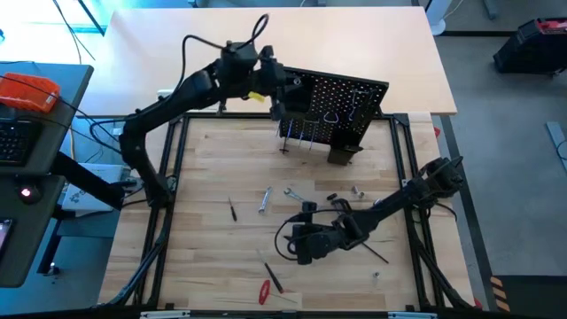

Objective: Hang tools onto peg board
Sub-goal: Hang the silver socket onto the pegboard, then hang the black universal C-clamp mount onto the pegboard

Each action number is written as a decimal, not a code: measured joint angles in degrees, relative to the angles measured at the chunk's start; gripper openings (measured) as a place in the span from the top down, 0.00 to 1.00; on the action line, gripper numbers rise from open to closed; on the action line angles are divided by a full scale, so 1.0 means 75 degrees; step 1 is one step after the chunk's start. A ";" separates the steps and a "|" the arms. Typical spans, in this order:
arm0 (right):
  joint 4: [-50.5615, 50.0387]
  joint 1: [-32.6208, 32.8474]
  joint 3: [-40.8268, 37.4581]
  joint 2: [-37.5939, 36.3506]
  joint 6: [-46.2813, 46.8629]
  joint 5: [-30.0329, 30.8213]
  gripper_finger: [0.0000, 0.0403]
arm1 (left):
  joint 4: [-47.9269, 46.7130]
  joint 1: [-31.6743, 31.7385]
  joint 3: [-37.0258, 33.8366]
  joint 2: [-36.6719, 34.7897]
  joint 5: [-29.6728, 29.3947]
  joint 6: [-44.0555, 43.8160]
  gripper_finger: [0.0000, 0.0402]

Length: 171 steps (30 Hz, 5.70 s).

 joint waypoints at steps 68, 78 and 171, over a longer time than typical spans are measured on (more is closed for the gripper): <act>-0.8621 0.0759 0.0000 -0.1670 0.8173 -0.0179 0.45 | -0.3921 -0.5563 -0.4242 -0.3712 -0.3089 -0.2528 0.70; -0.9705 0.1545 0.0000 -0.1725 1.0364 -0.0866 0.45 | 0.0014 -0.5958 -0.7812 -0.4341 -0.2545 -0.2773 0.70; -0.3976 -0.0033 -0.2456 -0.1731 0.8768 0.0435 0.83 | 1.0479 -0.4186 -1.2141 -0.2145 -0.0772 -0.3977 0.70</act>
